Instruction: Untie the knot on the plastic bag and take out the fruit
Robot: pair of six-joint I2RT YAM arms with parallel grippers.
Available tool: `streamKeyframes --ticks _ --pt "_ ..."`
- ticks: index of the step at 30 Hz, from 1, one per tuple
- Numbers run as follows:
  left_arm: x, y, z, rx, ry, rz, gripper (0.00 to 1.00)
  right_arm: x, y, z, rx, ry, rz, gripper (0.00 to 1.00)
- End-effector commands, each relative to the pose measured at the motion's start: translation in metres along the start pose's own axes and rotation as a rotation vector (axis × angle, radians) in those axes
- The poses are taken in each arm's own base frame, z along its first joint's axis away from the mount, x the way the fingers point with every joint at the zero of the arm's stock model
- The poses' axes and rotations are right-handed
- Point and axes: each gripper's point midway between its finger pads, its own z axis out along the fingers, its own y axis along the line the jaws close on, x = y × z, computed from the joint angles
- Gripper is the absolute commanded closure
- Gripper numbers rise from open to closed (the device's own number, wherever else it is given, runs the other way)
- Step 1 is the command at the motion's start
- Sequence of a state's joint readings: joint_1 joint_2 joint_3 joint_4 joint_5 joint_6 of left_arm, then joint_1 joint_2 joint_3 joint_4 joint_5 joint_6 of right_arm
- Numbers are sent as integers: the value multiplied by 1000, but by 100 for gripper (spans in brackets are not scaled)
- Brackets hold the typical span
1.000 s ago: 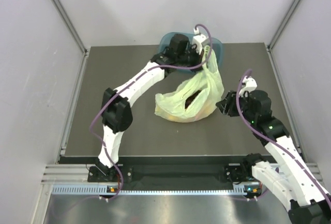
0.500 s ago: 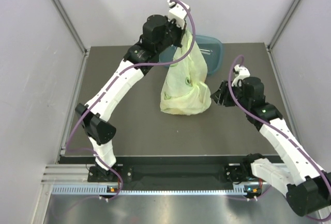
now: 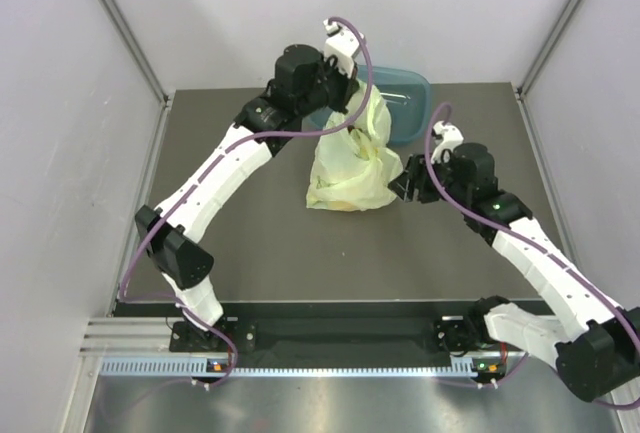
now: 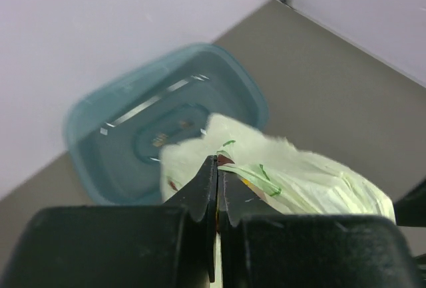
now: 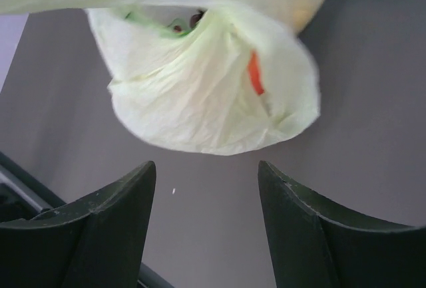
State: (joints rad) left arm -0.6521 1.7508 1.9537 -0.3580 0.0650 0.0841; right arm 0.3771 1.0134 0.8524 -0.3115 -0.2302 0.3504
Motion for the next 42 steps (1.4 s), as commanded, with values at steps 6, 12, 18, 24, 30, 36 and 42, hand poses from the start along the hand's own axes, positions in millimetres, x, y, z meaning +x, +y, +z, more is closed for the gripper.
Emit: streamKeyframes --ticks 6,12,18,24,30,36,42 --pt "28 -69 7 234 34 -207 100 -6 19 18 -4 -68 10 35" --pt "24 -63 11 181 23 -250 85 -26 -38 17 351 -174 27 28" --pt "14 -31 -5 -11 -13 -281 27 -37 -44 34 373 -207 -14 20" --pt "10 -25 -38 -107 -37 -312 11 -48 -37 67 284 -275 -54 15" --pt "24 -20 -71 -180 -41 -367 11 -48 -54 95 297 -258 -39 76" --pt "69 -36 -67 -183 48 -378 11 -36 -28 91 127 -251 -48 100" --pt "97 -44 -47 -245 93 -332 10 -31 5 64 -55 -262 -49 100"
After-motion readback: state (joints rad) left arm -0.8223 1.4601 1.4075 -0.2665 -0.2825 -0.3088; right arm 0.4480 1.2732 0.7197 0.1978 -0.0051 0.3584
